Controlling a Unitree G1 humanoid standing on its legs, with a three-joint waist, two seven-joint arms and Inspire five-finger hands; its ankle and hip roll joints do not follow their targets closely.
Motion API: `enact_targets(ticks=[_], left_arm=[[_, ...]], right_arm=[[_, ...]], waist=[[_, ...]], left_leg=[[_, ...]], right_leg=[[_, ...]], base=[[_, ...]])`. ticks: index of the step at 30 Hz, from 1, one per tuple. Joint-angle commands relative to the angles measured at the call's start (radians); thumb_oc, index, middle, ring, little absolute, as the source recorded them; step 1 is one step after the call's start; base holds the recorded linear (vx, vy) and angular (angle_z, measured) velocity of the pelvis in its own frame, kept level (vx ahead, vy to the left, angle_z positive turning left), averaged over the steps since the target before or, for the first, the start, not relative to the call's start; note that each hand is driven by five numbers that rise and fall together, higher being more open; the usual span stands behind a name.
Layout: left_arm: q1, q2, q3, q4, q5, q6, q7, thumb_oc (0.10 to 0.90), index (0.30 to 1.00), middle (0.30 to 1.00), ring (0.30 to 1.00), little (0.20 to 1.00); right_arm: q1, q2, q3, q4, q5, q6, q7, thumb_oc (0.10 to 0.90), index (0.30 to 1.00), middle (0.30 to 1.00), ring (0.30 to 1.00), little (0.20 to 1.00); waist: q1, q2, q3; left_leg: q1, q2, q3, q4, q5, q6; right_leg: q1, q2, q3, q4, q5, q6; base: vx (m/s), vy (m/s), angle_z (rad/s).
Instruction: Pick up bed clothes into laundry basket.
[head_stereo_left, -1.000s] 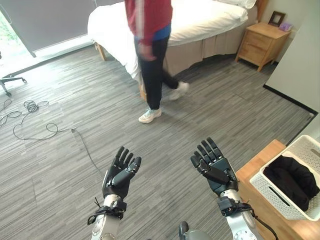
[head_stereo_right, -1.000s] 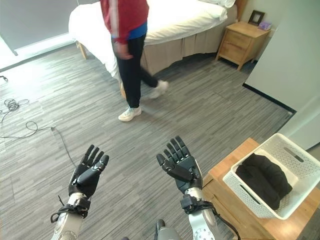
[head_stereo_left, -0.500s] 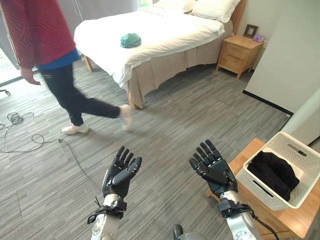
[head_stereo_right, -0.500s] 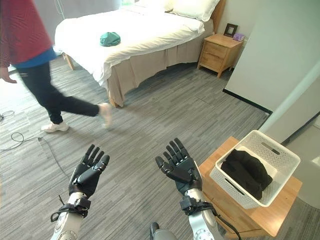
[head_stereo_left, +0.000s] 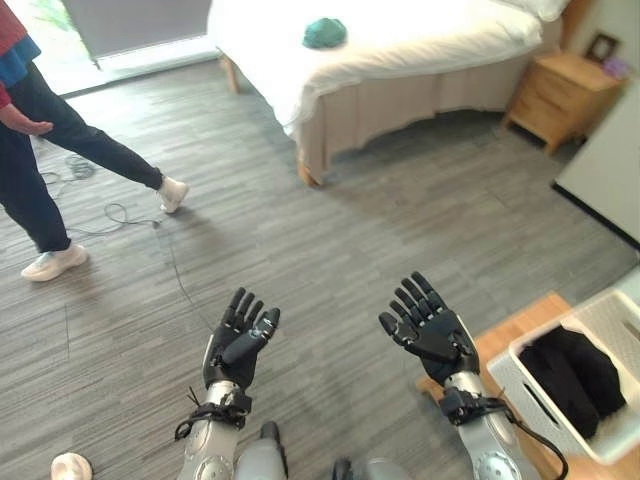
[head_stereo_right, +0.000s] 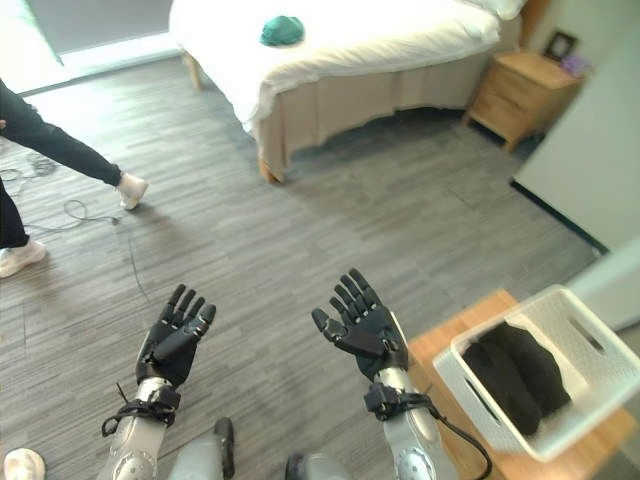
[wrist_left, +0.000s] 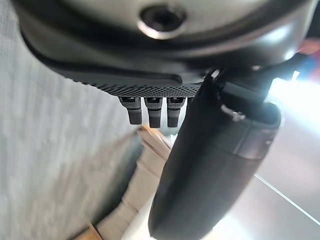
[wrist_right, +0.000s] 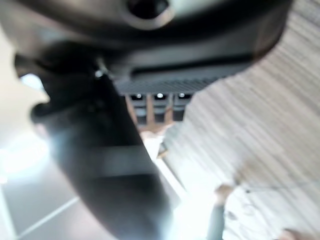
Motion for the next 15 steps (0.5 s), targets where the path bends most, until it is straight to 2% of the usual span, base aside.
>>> enact_targets(ticks=[1,2,3,4,5,6,7,8,9,11,12,13,14,15], left_arm=[[-0.052,0.042,0.031,-0.151,0.04,-0.101,-0.019,0.8,0.9,0.9,0.9,0.9],[-0.048,0.04,0.034,-0.161,0.04,-0.101,-0.027,0.8,0.9,0.9,0.9,0.9],[-0.046,0.038,0.04,-0.166,0.041,-0.102,-0.025,0.8,0.9,0.9,0.9,0.9],[-0.041,0.041,0.04,-0.157,0.046,-0.097,-0.024,0.8,0.9,0.9,0.9,0.9],[-0.039,0.043,0.038,-0.155,0.046,-0.098,-0.02,0.8,0.9,0.9,0.9,0.9],[-0.039,0.043,0.038,-0.155,0.046,-0.098,-0.02,0.8,0.9,0.9,0.9,0.9],[-0.042,0.047,0.038,-0.155,0.052,-0.096,-0.007,0.8,0.9,0.9,0.9,0.9],[-0.041,0.073,0.036,-0.162,0.08,-0.093,0.001,0.8,0.9,0.9,0.9,0.9],[-0.041,0.072,0.036,-0.162,0.081,-0.093,0.001,0.8,0.9,0.9,0.9,0.9],[-0.046,0.098,0.036,-0.166,0.102,-0.089,0.001,0.8,0.9,0.9,0.9,0.9],[-0.046,0.11,0.042,-0.165,0.113,-0.088,0.003,0.8,0.9,0.9,0.9,0.9],[-0.051,0.116,0.048,-0.164,0.124,-0.091,0.003,0.8,0.9,0.9,0.9,0.9],[-0.061,0.12,0.047,-0.162,0.128,-0.094,0.008,0.8,0.9,0.9,0.9,0.9],[-0.083,0.127,0.054,-0.168,0.115,-0.098,-0.001,0.8,0.9,0.9,0.9,0.9]], right_arm=[[-0.053,0.014,-0.015,-0.144,-0.038,-0.099,0.026,0.8,0.9,0.9,0.9,0.9],[-0.044,0.028,-0.021,-0.134,-0.042,-0.093,0.024,0.8,0.9,0.9,0.9,0.9],[-0.038,0.037,-0.021,-0.136,-0.042,-0.093,0.026,0.8,0.9,0.9,0.9,0.9],[-0.028,0.063,-0.006,-0.14,-0.051,-0.086,0.022,0.8,0.9,0.9,0.9,0.9],[-0.024,0.078,0.001,-0.14,-0.052,-0.081,0.021,0.8,0.9,0.9,0.9,0.9],[-0.024,0.077,0.001,-0.14,-0.052,-0.081,0.021,0.8,0.9,0.9,0.9,0.9],[-0.024,0.09,0.012,-0.14,-0.045,-0.083,0.022,0.8,0.9,0.9,0.9,0.9],[-0.027,0.108,0.038,-0.139,-0.044,-0.08,0.027,0.8,0.9,0.9,0.9,0.9],[-0.027,0.108,0.038,-0.139,-0.044,-0.08,0.027,0.8,0.9,0.9,0.9,0.9],[-0.037,0.097,0.061,-0.139,-0.087,-0.071,0.03,0.8,0.9,0.9,0.9,0.9],[-0.034,0.094,0.066,-0.144,-0.102,-0.066,0.025,0.8,0.9,0.9,0.9,0.9],[-0.033,0.097,0.068,-0.149,-0.095,-0.06,0.033,0.8,0.9,0.9,0.9,0.9],[-0.033,0.101,0.069,-0.148,-0.081,-0.059,0.038,0.8,0.9,0.9,0.9,0.9],[-0.02,0.099,0.06,-0.148,-0.054,-0.057,0.056,0.8,0.9,0.9,0.9,0.9]], waist=[[-0.003,-0.034,-0.059],[0.001,-0.025,-0.084],[0.0,-0.027,-0.097],[0.005,-0.043,-0.113],[0.007,-0.061,-0.118],[0.009,-0.058,-0.119],[0.014,-0.069,-0.116],[0.006,-0.072,-0.096],[0.009,-0.069,-0.098],[-0.017,-0.046,-0.069],[-0.036,-0.034,-0.058],[-0.051,-0.02,-0.049],[-0.07,-0.012,-0.045],[-0.108,-0.004,-0.044]], left_leg=[[-0.055,-0.021,0.022,0.002,0.137,0.003],[-0.054,-0.01,0.056,0.02,0.168,0.006],[-0.045,-0.007,0.073,0.037,0.174,0.013],[-0.055,-0.012,0.094,0.112,0.149,0.037],[-0.048,-0.022,0.094,0.151,0.118,0.053],[-0.05,-0.018,0.095,0.15,0.12,0.053],[-0.039,-0.03,0.1,0.177,0.079,0.076],[0.014,-0.067,0.114,0.207,0.0,0.128],[0.013,-0.063,0.115,0.206,0.001,0.128],[0.098,-0.09,0.103,0.187,-0.035,0.166],[0.135,-0.098,0.092,0.173,-0.052,0.179],[0.177,-0.098,0.086,0.148,-0.063,0.185],[0.219,-0.104,0.074,0.126,-0.071,0.184],[0.298,-0.116,0.05,0.084,-0.095,0.17]], right_leg=[[0.317,-0.091,0.017,-0.338,0.029,0.126],[0.359,-0.099,0.039,-0.333,0.005,0.139],[0.371,-0.11,0.042,-0.327,-0.006,0.144],[0.382,-0.153,0.047,-0.267,-0.022,0.163],[0.362,-0.189,0.043,-0.194,0.009,0.186],[0.358,-0.185,0.045,-0.195,0.012,0.185],[0.319,-0.209,0.06,-0.07,0.103,0.208],[0.232,-0.233,0.087,0.173,0.334,0.22],[0.229,-0.23,0.09,0.171,0.338,0.22],[0.098,-0.235,0.083,0.348,0.435,0.211],[0.061,-0.23,0.072,0.408,0.427,0.209],[-0.005,-0.22,0.058,0.457,0.381,0.205],[-0.046,-0.206,0.048,0.445,0.337,0.202],[-0.126,-0.195,0.011,0.341,0.247,0.192]], base=[[0.57,0.133,-0.45],[0.59,0.161,-0.19],[1.01,0.3,-0.14],[0.79,0.254,-0.3],[0.6,0.2,-0.48],[0.33,0.129,-0.48],[0.49,0.241,-0.96],[0.49,0.242,-0.78],[0.45,0.262,-0.61],[0.36,0.247,0.15],[0.5,0.288,-0.13],[0.5,0.214,-0.24],[0.74,0.187,0.03],[0.75,0.109,0.24]])
